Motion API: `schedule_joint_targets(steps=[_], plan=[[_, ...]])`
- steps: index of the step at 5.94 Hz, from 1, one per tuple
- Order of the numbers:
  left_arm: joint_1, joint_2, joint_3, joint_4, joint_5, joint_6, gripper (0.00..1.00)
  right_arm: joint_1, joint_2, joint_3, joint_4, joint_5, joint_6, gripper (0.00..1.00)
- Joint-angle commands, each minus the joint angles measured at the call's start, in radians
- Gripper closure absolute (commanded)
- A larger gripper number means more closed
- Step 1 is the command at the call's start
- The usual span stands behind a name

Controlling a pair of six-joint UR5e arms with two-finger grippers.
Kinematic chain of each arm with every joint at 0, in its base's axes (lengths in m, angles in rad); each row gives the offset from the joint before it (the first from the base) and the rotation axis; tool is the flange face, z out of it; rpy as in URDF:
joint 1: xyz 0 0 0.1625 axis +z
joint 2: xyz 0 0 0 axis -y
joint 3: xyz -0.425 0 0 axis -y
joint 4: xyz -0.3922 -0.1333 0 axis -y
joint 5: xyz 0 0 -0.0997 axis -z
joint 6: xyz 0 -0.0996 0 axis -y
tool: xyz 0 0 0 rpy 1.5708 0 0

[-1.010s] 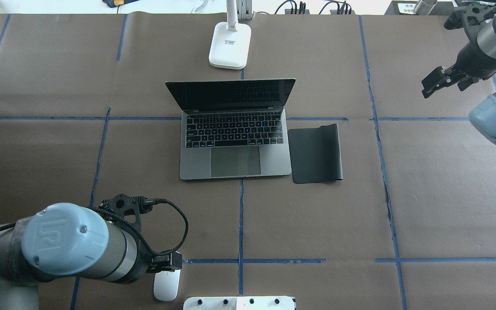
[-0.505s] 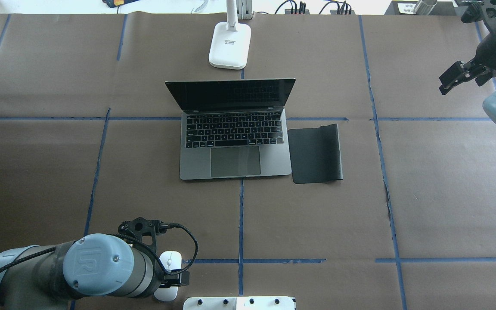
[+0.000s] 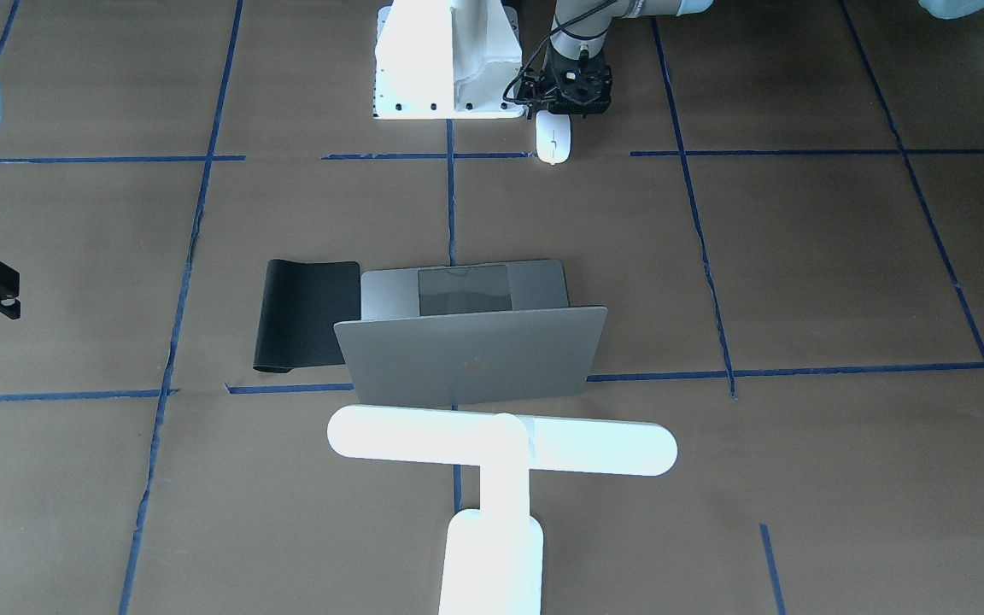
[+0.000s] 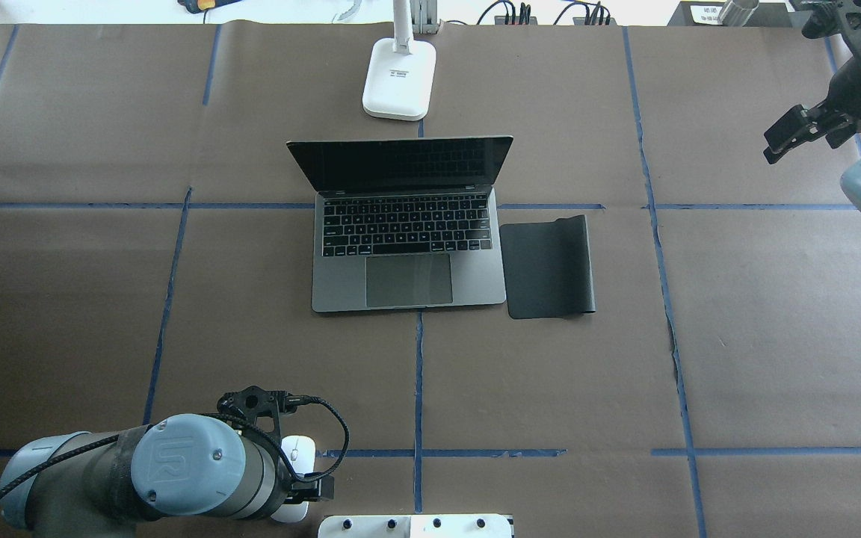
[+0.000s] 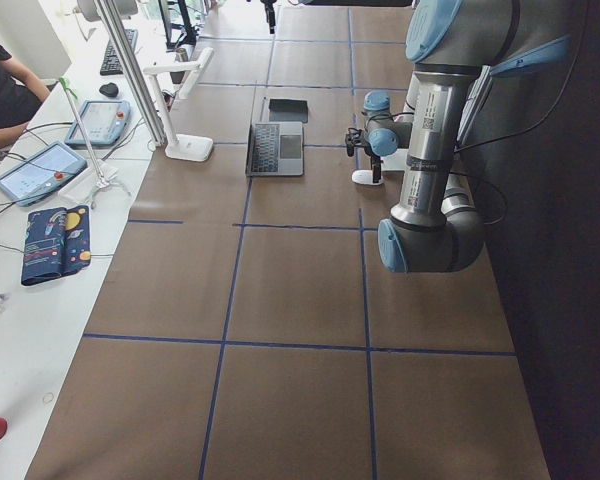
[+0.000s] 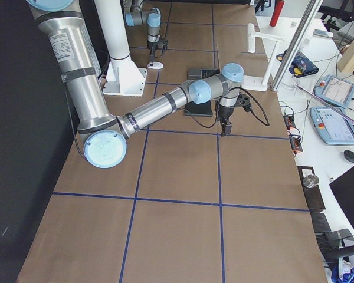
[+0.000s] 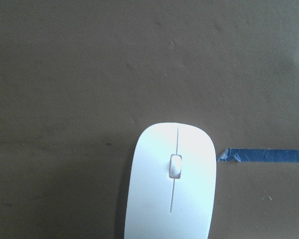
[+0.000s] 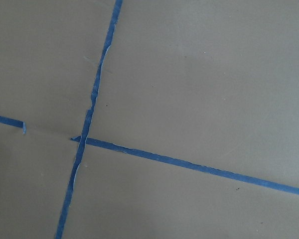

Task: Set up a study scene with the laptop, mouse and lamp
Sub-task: 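Grasp the white mouse with the left gripper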

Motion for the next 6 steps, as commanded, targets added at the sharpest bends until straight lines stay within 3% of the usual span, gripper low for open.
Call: schedule_joint_targets(steps=[1,6], plan=[[-0.004,-0.002,0.013,-0.002,0.001,0.002,0.00,0.000,-0.002,0.002,0.000,0.000,-0.001,0.00],[-0.015,-0.007,0.029,0.000,0.016,-0.001,0.00,0.002,-0.020,0.034,-0.003,0.003,-0.001,0.00]])
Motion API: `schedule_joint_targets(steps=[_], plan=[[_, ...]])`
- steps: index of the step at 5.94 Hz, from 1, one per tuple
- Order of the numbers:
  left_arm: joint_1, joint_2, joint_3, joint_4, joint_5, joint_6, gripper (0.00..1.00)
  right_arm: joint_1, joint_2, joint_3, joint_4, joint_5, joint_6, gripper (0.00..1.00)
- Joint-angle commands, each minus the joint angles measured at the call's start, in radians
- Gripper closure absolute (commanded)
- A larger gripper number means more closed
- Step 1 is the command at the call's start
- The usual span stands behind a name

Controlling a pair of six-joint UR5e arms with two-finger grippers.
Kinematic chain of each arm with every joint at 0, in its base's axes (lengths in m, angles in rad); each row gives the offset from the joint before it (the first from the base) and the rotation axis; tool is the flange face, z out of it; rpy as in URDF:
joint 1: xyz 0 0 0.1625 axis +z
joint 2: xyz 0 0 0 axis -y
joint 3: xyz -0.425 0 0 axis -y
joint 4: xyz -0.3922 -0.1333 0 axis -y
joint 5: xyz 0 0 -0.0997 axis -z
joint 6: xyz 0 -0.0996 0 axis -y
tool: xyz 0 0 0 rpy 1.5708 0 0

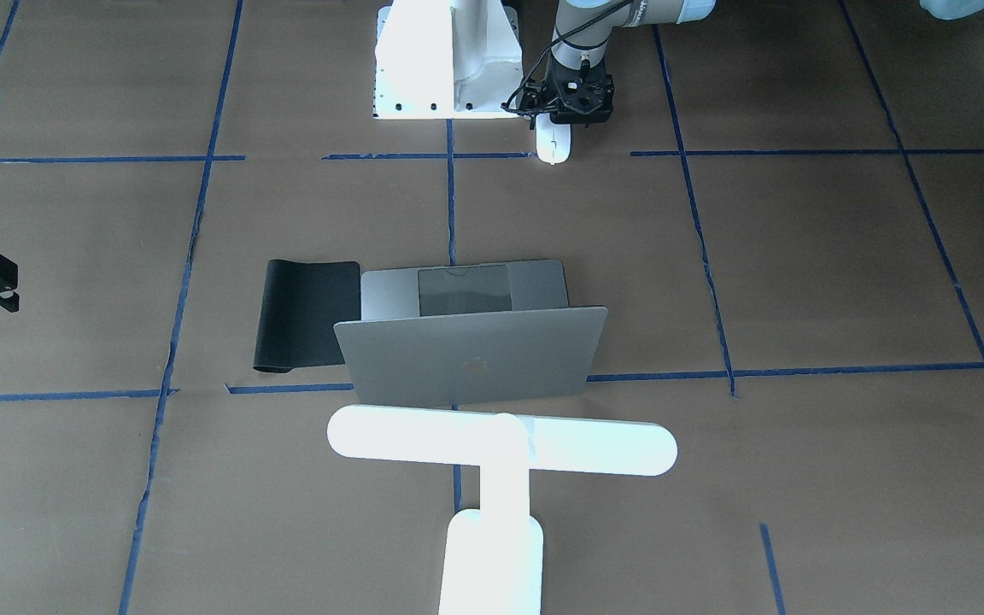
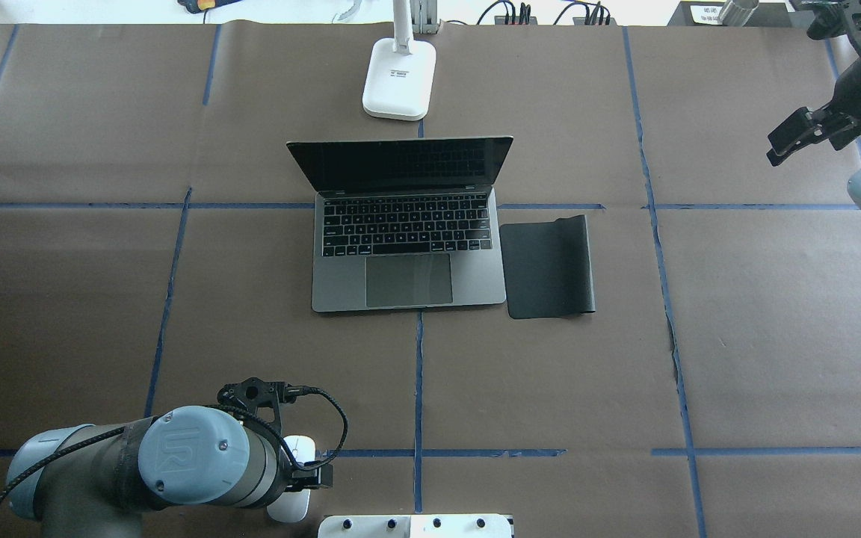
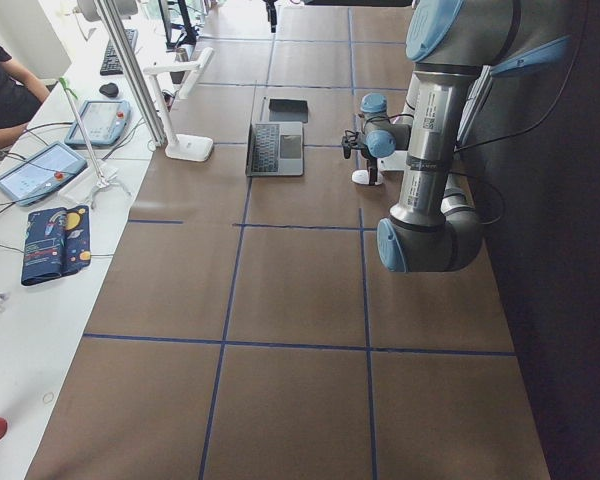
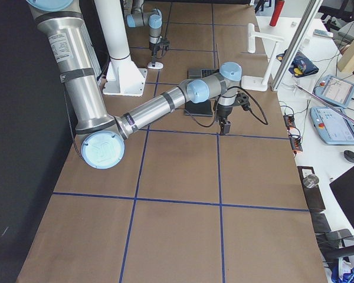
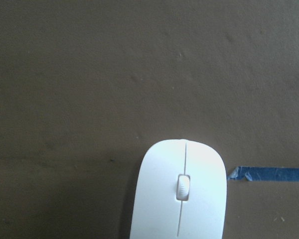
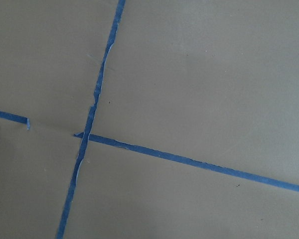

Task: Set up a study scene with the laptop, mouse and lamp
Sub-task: 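Grasp the white mouse with the left gripper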

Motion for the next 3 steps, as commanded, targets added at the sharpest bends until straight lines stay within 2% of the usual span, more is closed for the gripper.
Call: schedule_joint_targets(steps=[1,3], plan=[[0.004,-0.004,0.016,-0.001,0.003,-0.002,0.00,0.003,-0.003,0.008,0.000,0.001,0.000,0.00],[0.004,-0.006,0.031,-0.023,0.003,-0.002,0.00,0.005,-0.011,0.020,-0.002,0.001,0.000,0.00]])
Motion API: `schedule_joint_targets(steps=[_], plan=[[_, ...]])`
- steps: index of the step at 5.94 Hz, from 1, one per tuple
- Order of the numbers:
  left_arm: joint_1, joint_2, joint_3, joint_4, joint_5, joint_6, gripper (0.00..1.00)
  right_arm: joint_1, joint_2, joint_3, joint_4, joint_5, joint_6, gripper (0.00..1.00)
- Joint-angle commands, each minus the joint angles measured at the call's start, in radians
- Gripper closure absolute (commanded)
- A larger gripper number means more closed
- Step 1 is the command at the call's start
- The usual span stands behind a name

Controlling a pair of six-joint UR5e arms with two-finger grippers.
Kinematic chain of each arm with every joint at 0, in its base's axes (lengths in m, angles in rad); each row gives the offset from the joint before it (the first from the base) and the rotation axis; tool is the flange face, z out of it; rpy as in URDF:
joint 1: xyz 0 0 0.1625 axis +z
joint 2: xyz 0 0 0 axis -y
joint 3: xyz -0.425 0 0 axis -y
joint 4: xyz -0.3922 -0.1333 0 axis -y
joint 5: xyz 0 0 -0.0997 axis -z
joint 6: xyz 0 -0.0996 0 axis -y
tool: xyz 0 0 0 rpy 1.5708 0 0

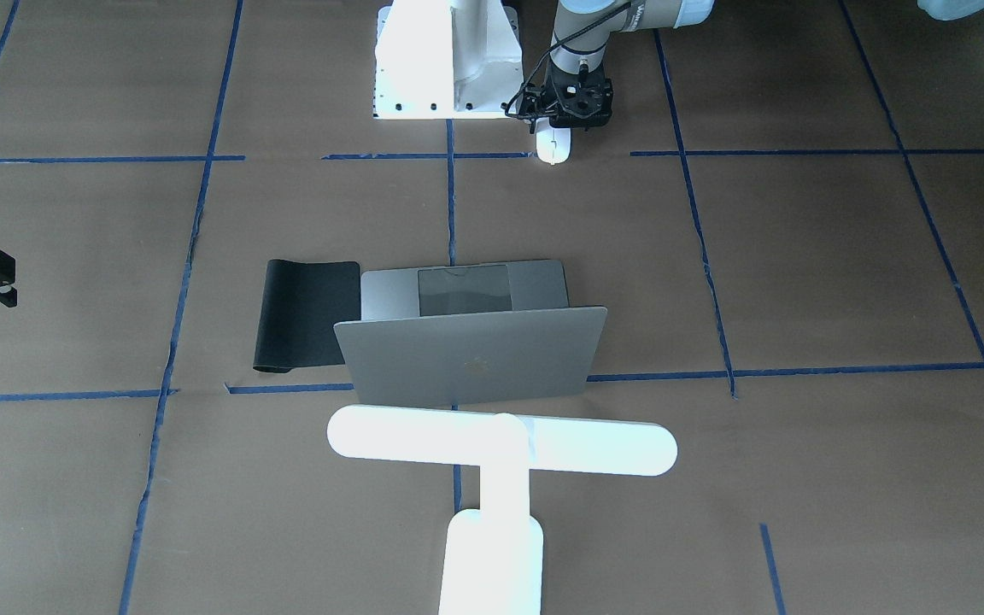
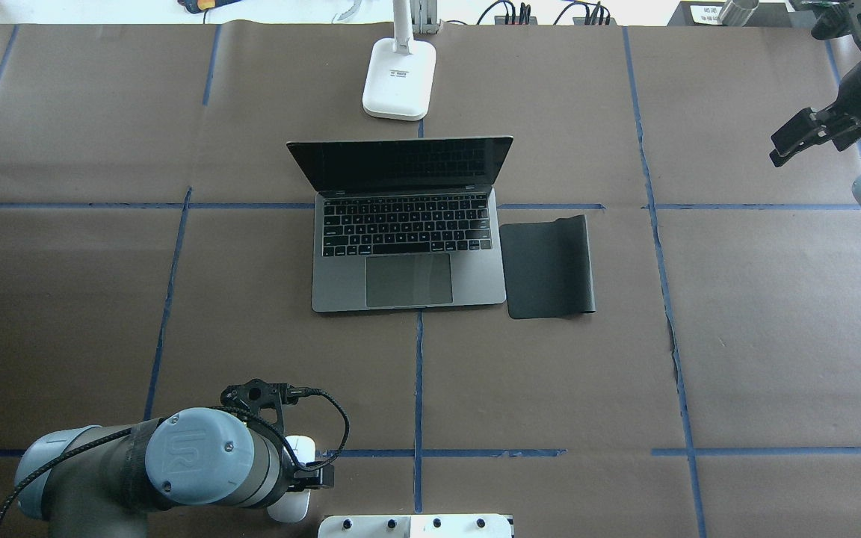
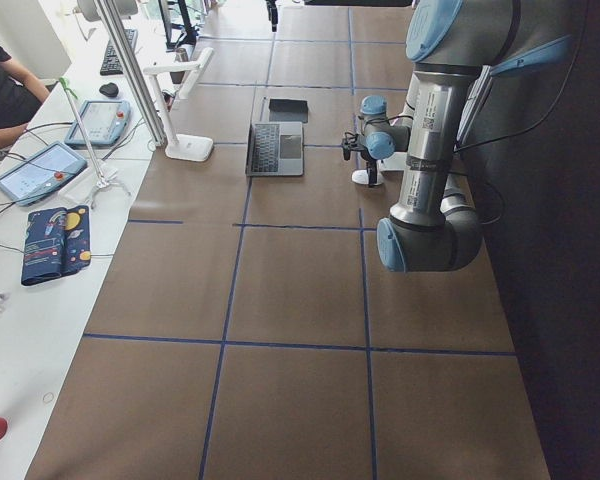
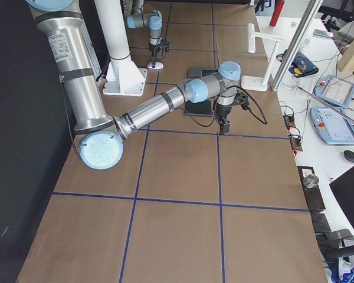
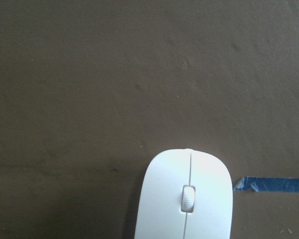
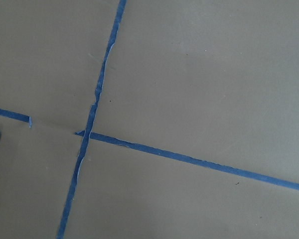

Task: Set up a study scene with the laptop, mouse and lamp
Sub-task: 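Grasp the white mouse with the left gripper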

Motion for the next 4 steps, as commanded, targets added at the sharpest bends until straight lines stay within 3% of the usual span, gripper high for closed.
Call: schedule_joint_targets(steps=[1,2,4], plan=[[0.000,-0.001,0.010,-0.011,0.000,-0.001,0.00,0.001,-0.002,0.006,-0.001,0.000,0.000,0.00],[0.000,-0.001,0.019,-0.028,0.000,-0.002,0.07,0.003,-0.002,0.006,-0.001,0.000,0.000,0.00],[0.002,-0.003,0.020,-0.034,-0.001,-0.007,0.58,0.010,-0.004,0.010,-0.001,0.000,0.000,0.00]])
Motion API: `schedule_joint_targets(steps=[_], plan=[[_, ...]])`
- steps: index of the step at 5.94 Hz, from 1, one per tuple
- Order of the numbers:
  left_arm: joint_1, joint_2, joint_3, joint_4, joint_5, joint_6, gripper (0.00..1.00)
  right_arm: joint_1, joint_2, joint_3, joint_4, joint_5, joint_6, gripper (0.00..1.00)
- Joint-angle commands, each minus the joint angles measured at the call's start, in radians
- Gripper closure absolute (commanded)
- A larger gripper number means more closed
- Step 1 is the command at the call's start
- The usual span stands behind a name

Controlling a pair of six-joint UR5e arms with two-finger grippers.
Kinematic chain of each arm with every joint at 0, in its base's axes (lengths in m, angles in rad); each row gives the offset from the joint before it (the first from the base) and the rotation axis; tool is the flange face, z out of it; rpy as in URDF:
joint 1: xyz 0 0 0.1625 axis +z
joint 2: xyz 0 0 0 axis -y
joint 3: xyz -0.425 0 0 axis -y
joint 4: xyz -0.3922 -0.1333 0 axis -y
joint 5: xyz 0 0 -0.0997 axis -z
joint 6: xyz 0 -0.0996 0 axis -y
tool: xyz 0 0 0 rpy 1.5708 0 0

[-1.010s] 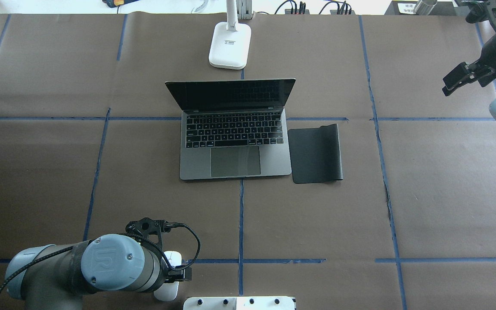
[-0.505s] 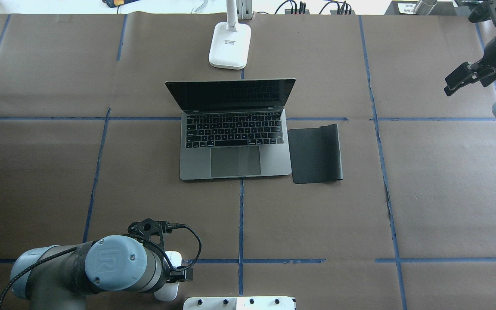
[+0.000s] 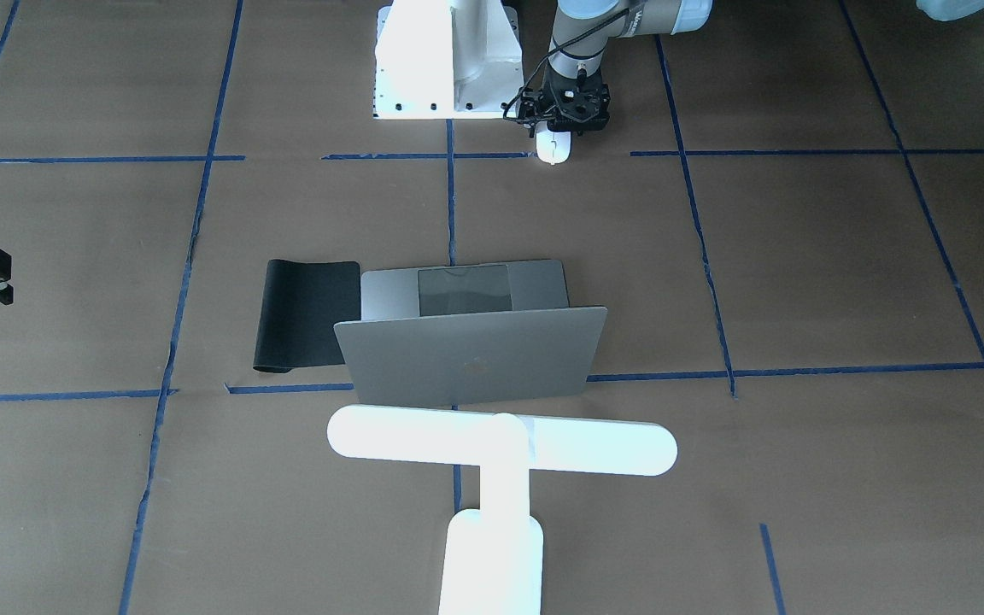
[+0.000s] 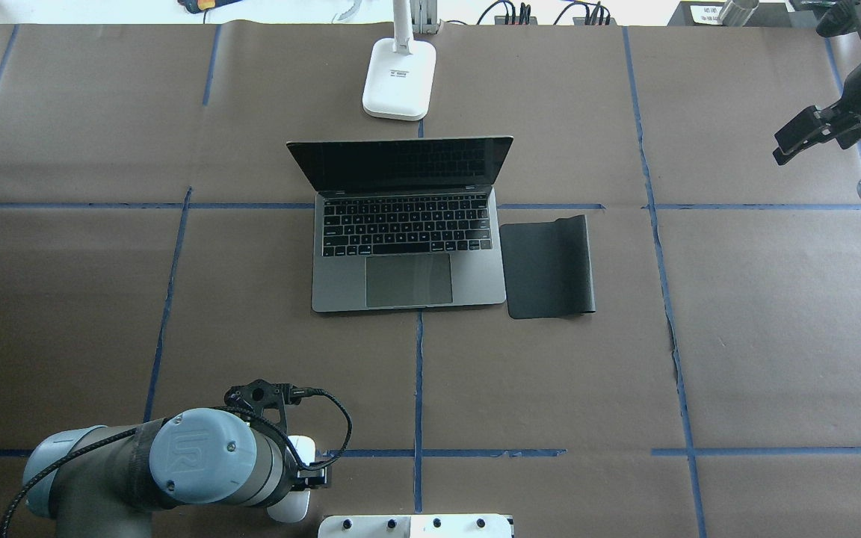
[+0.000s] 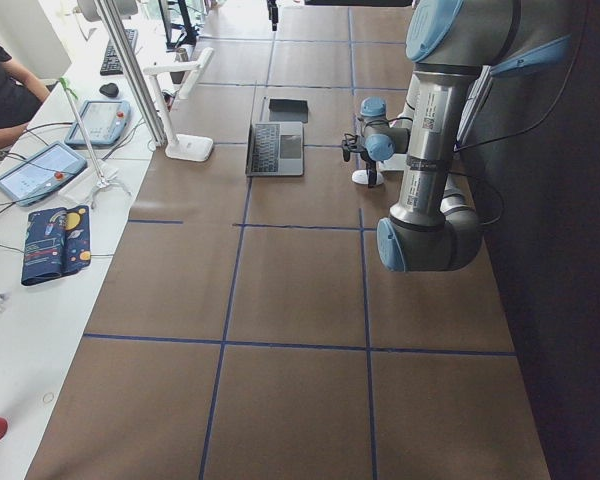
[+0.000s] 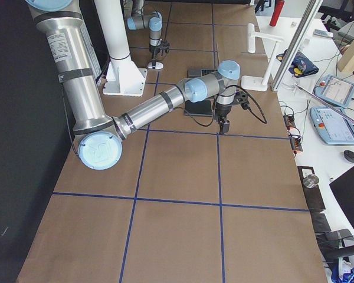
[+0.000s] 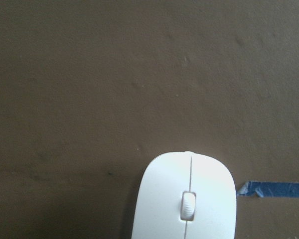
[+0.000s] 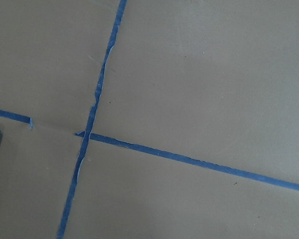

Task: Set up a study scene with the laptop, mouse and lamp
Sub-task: 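Grasp the white mouse with the left gripper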

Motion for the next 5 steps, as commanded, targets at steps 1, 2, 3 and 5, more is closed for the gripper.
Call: schedule_joint_targets(steps=[1,2,3,5], plan=[[-0.007,0.000,-0.002,-0.003,0.000,0.005,0.79,0.002,0.001,0.000,0.000,0.000,0.000,0.00],[-0.046,0.001,-0.033,0.002,-0.009,0.007,0.88,0.002,0.001,0.000,-0.002,0.000,0.000,0.00],[-0.083,0.000,-0.056,0.008,-0.010,0.009,0.88,0.002,0.001,0.002,-0.002,0.000,0.000,0.00],[-0.178,-0.125,-0.013,0.033,-0.010,0.015,0.89,0.002,-0.048,0.029,0.008,0.000,-0.003,0.00]])
